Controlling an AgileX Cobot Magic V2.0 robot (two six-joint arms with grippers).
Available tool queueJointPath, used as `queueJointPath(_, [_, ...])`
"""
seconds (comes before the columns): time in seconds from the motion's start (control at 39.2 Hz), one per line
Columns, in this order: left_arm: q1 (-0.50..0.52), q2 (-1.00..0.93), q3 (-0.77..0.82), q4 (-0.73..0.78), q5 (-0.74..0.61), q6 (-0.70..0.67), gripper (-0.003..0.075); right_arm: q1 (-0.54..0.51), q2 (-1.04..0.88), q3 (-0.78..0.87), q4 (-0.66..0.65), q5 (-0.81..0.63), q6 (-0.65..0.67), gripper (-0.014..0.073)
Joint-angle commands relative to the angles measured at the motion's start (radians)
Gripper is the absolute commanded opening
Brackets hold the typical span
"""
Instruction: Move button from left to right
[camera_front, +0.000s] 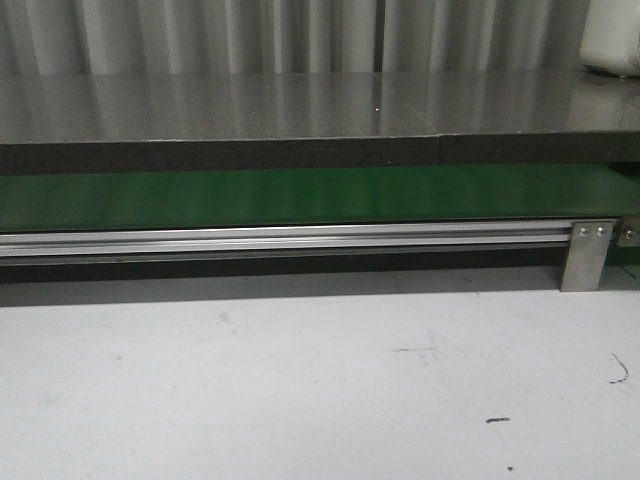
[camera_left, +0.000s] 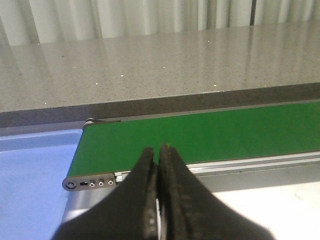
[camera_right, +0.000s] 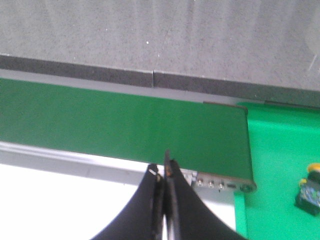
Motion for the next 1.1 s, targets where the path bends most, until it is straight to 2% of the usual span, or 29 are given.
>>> queueJointPath(0.0, [-0.006,0.011,-0.023,-0.015,-0.074,-0.010,-0.0021,0.001,-0.151,0.073,0.003,-0.091,-0.008,-0.0068])
queueJointPath(0.15, [-0.006,0.011,-0.023,-0.015,-0.074,-0.010,-0.0021,0.001,-0.357,0.182,0.003,-0.081,-0.007,-0.0068])
queueJointPath(0.33, [-0.006,0.011,-0.023,-0.015,-0.074,-0.010,-0.0021,0.001,-0.495,0.210,0.003,-0.008,-0.007,-0.0068])
queueJointPath(1.07, [-0.006,0.011,-0.023,-0.015,-0.074,-0.010,-0.0021,0.001,-0.510,0.210,0.003,0.012,-0.007,-0.0068])
